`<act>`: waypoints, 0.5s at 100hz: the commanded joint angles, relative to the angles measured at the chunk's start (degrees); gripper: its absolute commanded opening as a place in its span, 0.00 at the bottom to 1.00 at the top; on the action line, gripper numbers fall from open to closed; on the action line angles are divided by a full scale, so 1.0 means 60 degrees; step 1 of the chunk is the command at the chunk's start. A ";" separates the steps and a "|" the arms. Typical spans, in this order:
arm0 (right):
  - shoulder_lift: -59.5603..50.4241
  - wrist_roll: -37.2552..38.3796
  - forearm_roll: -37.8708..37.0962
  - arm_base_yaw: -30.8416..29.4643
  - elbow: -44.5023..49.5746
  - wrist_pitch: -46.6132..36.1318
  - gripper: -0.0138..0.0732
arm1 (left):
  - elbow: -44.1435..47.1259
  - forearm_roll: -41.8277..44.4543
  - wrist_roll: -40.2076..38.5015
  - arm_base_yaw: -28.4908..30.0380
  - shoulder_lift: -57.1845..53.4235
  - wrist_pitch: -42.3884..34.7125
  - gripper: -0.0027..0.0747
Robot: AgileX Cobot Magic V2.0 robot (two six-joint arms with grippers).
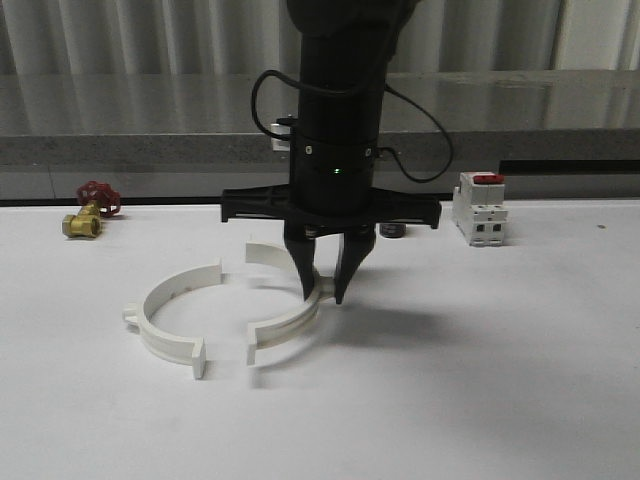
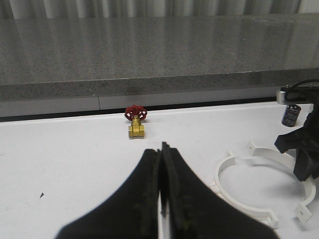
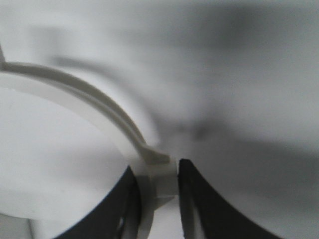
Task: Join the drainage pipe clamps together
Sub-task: 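Carry the clamp half to the first half and align the ends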
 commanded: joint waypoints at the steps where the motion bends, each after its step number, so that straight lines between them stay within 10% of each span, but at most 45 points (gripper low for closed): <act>1: -0.0328 0.0123 0.0005 0.0038 -0.0594 0.0050 0.34 | -0.0266 -0.0161 0.0014 0.0021 0.0077 -0.0681 0.01; 50: 0.0167 0.0449 0.0248 0.0145 -0.1037 -0.0026 0.34 | -0.0260 -0.0161 0.0014 0.0021 0.0077 -0.0681 0.01</act>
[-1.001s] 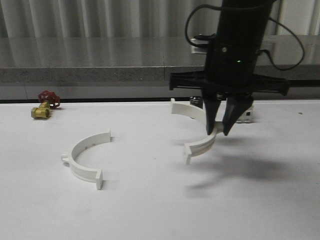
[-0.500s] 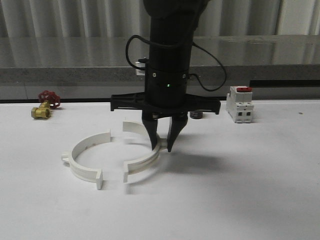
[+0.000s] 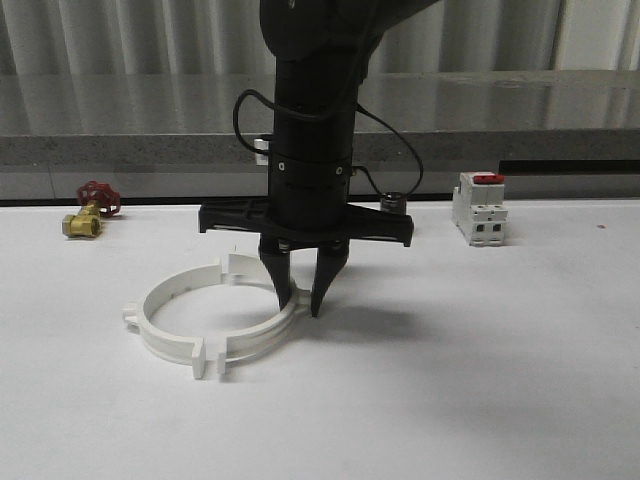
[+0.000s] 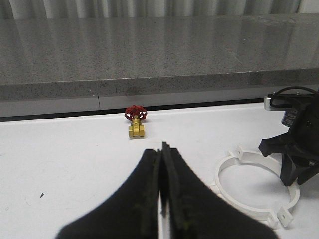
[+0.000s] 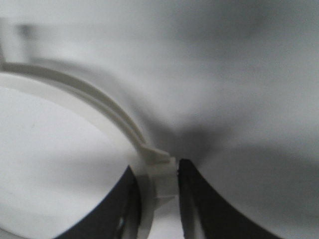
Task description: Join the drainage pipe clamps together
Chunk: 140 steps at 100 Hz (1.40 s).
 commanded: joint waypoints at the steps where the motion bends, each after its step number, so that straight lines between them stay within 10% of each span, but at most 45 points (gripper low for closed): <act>1: -0.0510 0.0049 0.0000 0.0011 -0.0323 -0.0127 0.34 | -0.0260 -0.0161 0.0014 0.0021 0.0077 -0.0681 0.01; 25: -0.0509 0.0061 0.0000 0.0051 -0.0323 -0.0404 0.35 | -0.0260 -0.0161 0.0014 0.0021 0.0077 -0.0681 0.01; 49: -0.0509 0.0061 0.0061 0.0093 -0.0323 -0.0530 0.65 | -0.0260 -0.0161 0.0014 0.0021 0.0077 -0.0681 0.01; 64: -0.0669 0.0025 0.0071 0.0093 -0.0323 -0.0561 0.66 | -0.0260 -0.0161 0.0014 0.0021 0.0077 -0.0681 0.01; 88: -0.1414 -0.3077 0.0223 0.0032 -0.0312 -0.0256 0.66 | -0.0260 -0.0161 0.0014 0.0021 0.0077 -0.0681 0.01; 121: -0.2546 -0.5207 0.0788 -0.0760 -0.0105 0.0593 0.13 | -0.0260 -0.0161 0.0014 0.0021 0.0077 -0.0681 0.01; 140: -0.3272 -0.5403 0.0766 -0.1321 0.0615 0.0640 0.08 | -0.0260 -0.0161 0.0014 0.0021 0.0077 -0.0681 0.01</act>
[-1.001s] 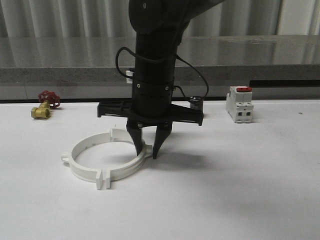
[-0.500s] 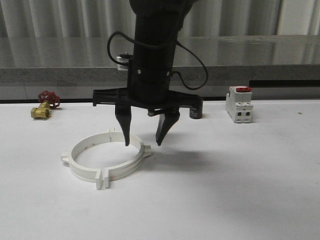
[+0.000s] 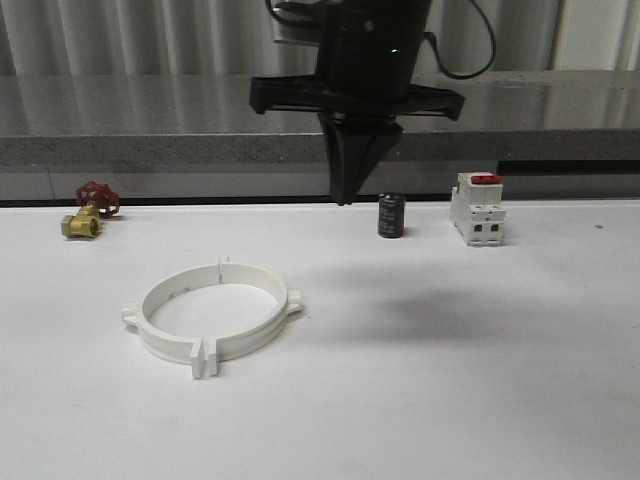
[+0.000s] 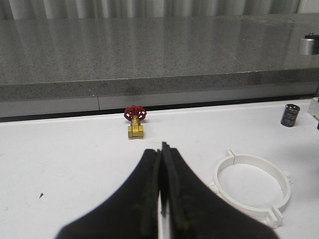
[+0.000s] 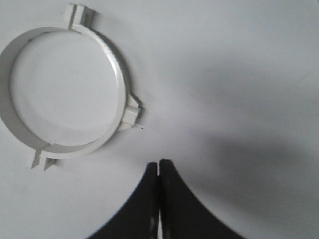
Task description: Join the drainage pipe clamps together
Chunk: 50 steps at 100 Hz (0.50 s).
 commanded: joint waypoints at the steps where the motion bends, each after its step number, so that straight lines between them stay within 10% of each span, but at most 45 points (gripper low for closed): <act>1: -0.1002 -0.0177 0.0048 -0.0307 0.0141 -0.0005 0.08 | -0.0260 -0.0161 0.0014 0.0021 0.0077 -0.0681 0.01; 50: -0.3916 0.0283 0.0030 -0.2614 0.3538 -0.0991 0.08 | -0.0260 -0.0161 0.0014 0.0021 0.0077 -0.0681 0.01</act>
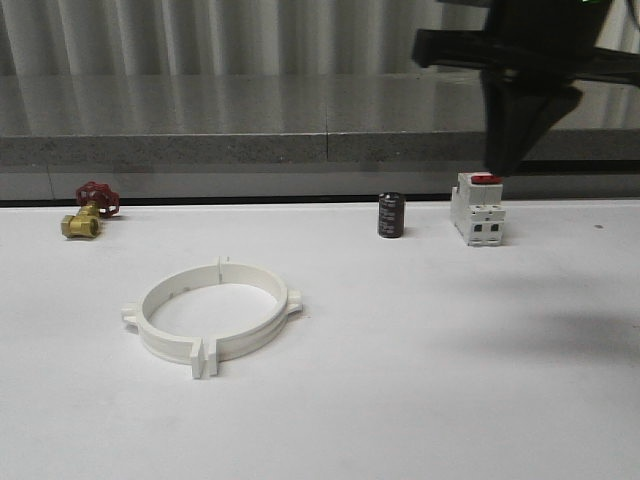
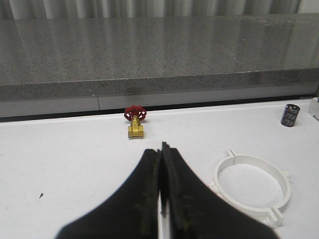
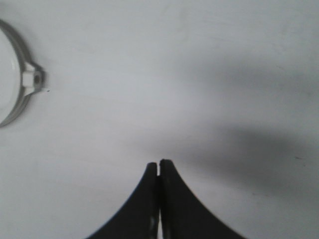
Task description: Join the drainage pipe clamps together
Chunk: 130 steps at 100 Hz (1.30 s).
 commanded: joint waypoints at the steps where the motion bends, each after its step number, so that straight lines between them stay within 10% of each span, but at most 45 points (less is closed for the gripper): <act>1: -0.1068 0.0055 0.0030 -0.0539 0.0400 -0.0522 0.08 | -0.0260 -0.0161 0.0014 0.0021 0.0077 -0.0681 0.01; 48: -0.4538 0.0126 -0.0317 -0.2999 0.3942 -0.2292 0.08 | -0.0260 -0.0161 0.0014 0.0021 0.0077 -0.0681 0.01; 98: -0.8770 0.0134 -0.1791 -0.3060 0.6980 -0.3922 0.08 | -0.0260 -0.0161 0.0014 0.0021 0.0077 -0.0681 0.01; 130: -1.1237 0.0134 -0.1791 -0.3060 0.9514 -0.7482 0.08 | -0.0260 -0.0161 0.0014 0.0021 0.0077 -0.0681 0.01</act>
